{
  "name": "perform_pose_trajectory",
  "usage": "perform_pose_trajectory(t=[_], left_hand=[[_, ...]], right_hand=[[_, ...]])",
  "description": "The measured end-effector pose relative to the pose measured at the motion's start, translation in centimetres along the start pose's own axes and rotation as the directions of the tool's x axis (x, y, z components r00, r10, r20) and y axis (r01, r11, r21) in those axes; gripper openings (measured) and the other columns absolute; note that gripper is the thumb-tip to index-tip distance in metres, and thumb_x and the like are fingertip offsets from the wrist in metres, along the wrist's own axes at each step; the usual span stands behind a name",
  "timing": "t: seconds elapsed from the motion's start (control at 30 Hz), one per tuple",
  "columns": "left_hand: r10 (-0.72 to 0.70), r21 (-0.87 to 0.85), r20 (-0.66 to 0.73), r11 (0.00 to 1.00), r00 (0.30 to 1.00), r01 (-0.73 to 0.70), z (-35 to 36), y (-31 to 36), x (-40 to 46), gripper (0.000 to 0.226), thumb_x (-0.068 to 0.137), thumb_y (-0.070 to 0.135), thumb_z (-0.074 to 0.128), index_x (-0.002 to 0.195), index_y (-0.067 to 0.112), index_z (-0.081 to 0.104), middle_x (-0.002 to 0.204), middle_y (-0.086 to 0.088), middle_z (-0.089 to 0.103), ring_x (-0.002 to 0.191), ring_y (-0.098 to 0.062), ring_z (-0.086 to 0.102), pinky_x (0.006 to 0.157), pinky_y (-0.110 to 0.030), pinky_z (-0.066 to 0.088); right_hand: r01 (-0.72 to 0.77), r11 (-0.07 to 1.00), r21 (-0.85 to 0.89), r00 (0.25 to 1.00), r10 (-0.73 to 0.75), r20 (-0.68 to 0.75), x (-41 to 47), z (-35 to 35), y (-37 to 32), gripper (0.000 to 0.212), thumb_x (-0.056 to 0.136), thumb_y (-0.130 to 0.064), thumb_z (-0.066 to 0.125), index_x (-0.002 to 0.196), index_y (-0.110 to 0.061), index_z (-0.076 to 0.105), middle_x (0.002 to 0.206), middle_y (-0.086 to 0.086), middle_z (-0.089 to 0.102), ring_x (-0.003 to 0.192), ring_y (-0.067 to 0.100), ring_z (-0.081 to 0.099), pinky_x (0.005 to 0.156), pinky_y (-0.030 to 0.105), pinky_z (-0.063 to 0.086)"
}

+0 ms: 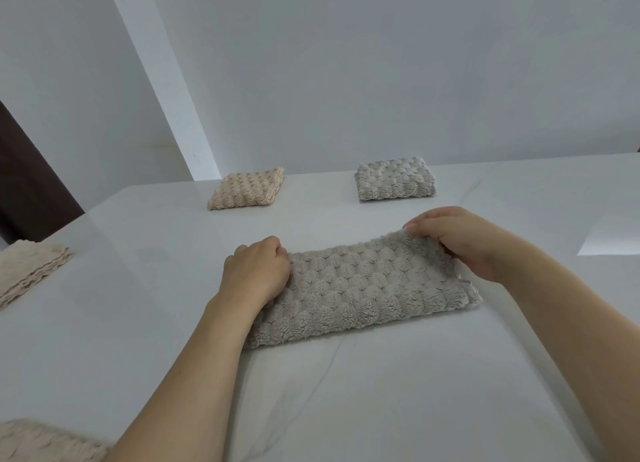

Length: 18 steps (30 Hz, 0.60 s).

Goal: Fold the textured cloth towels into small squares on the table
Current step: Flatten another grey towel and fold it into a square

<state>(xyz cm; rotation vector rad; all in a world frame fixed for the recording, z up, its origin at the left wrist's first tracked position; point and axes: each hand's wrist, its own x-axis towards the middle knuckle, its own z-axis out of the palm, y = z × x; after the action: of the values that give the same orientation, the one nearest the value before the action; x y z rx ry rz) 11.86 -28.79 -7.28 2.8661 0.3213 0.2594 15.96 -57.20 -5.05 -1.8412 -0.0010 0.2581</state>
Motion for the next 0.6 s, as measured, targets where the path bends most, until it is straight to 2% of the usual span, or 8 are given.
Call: perform_pose_trajectory(t=[0.07, 0.17, 0.23, 0.3, 0.43, 0.53, 0.6], left_hand=[[0.005, -0.001, 0.005, 1.0, 1.0, -0.005, 0.0, -0.1, 0.1, 0.025, 0.098, 0.023, 0.03, 0.085, 0.016, 0.05, 0.091, -0.004, 0.057, 0.093, -0.03, 0.044, 0.077, -0.038, 0.034], [0.004, -0.009, 0.017, 1.0, 1.0, -0.004, 0.0, -0.2, 0.2, 0.025, 0.097, 0.025, 0.031, 0.084, 0.017, 0.05, 0.094, -0.005, 0.059, 0.095, -0.03, 0.048, 0.079, -0.039, 0.038], [0.007, -0.015, 0.019, 1.0, 1.0, -0.007, 0.0, -0.1, 0.3, 0.026, 0.097, 0.026, 0.033, 0.08, 0.018, 0.05, 0.09, -0.003, 0.058, 0.094, -0.029, 0.051, 0.077, -0.038, 0.039], [0.021, -0.035, 0.019, 0.999, 1.0, -0.02, 0.0, -0.1, 0.3, 0.028, 0.098, 0.027, 0.034, 0.079, 0.016, 0.05, 0.085, 0.0, 0.058, 0.09, -0.028, 0.052, 0.074, -0.038, 0.038], [0.046, -0.086, 0.0, 0.995, 0.999, -0.046, 0.2, -0.3, 0.3, 0.029, 0.1, 0.029, 0.034, 0.08, 0.016, 0.05, 0.082, 0.0, 0.058, 0.089, -0.027, 0.051, 0.073, -0.038, 0.039], [0.043, -0.043, -0.024, 0.998, 0.999, -0.044, 0.4, -0.4, 0.4, 0.029, 0.101, 0.031, 0.032, 0.088, 0.016, 0.053, 0.091, -0.001, 0.06, 0.095, -0.028, 0.047, 0.076, -0.038, 0.036], [0.038, -0.004, -0.025, 0.999, 0.999, -0.038, 0.5, -0.2, 0.4, 0.03, 0.102, 0.032, 0.03, 0.09, 0.016, 0.052, 0.096, -0.002, 0.06, 0.094, -0.027, 0.043, 0.077, -0.038, 0.034]], right_hand=[[0.037, 0.994, -0.106, 0.999, -0.039, -0.013, -0.1, 0.1, -0.1, 0.009, 0.088, -0.013, 0.065, 0.093, -0.006, 0.069, 0.085, 0.007, 0.067, 0.076, 0.02, 0.06, 0.067, 0.028, 0.048], [0.121, 0.977, -0.176, 0.98, -0.146, -0.135, 0.1, 0.2, 0.6, 0.007, 0.089, -0.011, 0.063, 0.083, -0.012, 0.068, 0.076, 0.005, 0.063, 0.073, 0.019, 0.056, 0.073, 0.032, 0.047], [0.146, 0.972, -0.186, 0.957, -0.186, -0.221, 0.2, 0.1, 0.8, 0.009, 0.088, -0.013, 0.066, 0.08, -0.016, 0.068, 0.074, 0.002, 0.061, 0.07, 0.017, 0.056, 0.07, 0.029, 0.047], [0.143, 0.983, -0.113, 0.951, -0.168, -0.261, 0.3, -0.2, 0.9, 0.009, 0.087, -0.015, 0.069, 0.078, -0.017, 0.067, 0.075, 0.001, 0.061, 0.068, 0.015, 0.057, 0.063, 0.025, 0.045], [0.086, 0.995, 0.052, 0.975, -0.073, -0.21, 0.3, -0.6, 0.5, 0.006, 0.086, -0.012, 0.071, 0.082, -0.009, 0.067, 0.071, 0.003, 0.064, 0.05, 0.005, 0.059, 0.044, 0.016, 0.044], [0.088, 0.996, 0.017, 0.966, -0.081, -0.247, 0.4, -0.6, 0.7, 0.013, 0.083, -0.017, 0.075, 0.077, -0.011, 0.065, 0.071, 0.004, 0.066, 0.058, 0.013, 0.06, 0.054, 0.023, 0.046], [0.11, 0.99, -0.089, 0.941, -0.133, -0.312, 0.6, -0.3, 1.0, 0.017, 0.08, -0.021, 0.078, 0.074, -0.014, 0.063, 0.071, 0.001, 0.064, 0.065, 0.017, 0.059, 0.063, 0.028, 0.047]])
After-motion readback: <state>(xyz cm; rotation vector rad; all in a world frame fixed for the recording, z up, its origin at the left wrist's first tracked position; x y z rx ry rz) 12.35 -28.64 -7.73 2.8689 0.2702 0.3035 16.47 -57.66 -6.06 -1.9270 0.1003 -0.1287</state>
